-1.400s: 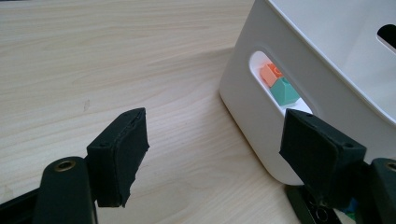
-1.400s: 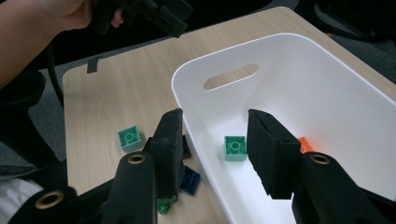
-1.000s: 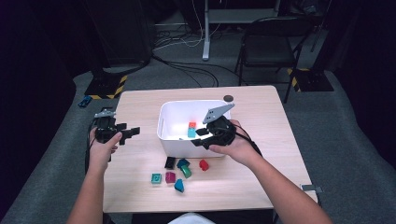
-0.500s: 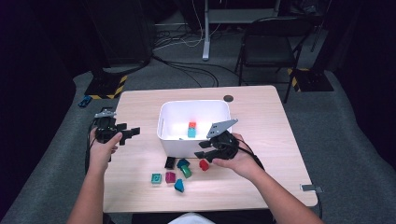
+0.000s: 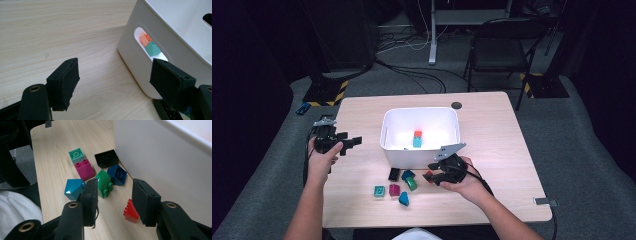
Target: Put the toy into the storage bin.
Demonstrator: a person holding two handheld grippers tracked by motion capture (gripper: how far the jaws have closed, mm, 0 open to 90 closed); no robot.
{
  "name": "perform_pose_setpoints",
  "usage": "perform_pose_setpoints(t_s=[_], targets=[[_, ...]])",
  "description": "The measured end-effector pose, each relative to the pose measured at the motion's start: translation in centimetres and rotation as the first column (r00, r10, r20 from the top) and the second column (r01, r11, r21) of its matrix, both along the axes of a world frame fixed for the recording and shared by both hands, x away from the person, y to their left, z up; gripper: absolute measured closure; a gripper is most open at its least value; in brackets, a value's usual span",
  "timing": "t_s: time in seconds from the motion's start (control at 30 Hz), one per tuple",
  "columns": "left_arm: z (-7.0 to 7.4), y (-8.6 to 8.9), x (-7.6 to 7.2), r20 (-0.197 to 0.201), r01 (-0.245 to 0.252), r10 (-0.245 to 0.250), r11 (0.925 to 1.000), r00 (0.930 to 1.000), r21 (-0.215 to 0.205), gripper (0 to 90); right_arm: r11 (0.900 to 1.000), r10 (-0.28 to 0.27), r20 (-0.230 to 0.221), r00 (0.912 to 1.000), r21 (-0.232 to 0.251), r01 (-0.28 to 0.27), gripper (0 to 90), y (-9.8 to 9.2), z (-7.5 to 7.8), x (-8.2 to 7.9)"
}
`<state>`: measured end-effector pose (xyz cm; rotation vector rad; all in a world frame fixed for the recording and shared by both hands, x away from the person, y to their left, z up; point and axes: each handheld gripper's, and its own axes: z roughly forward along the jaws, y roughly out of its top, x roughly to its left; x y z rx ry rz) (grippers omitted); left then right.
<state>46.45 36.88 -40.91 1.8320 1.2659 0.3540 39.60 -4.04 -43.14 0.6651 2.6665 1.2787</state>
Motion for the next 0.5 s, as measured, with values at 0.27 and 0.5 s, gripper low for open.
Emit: perform_pose_setpoints(t_s=[0.27,0.5], targets=[[0.0,0.0,0.0,0.0,0.001,-0.001,1.0,1.0,0.002,23.0,0.999,-0.034,-0.02,0.9992,-0.016,0.033,55.9,-0.1,-2.2,-0.2],[-0.1,0.0,0.0,-0.001,0.002,-0.002,1.0,1.0,0.0,23.0,0.995,-0.078,-0.02,0.9968,-0.068,0.076,55.8,0.0,-4.5,0.0]])
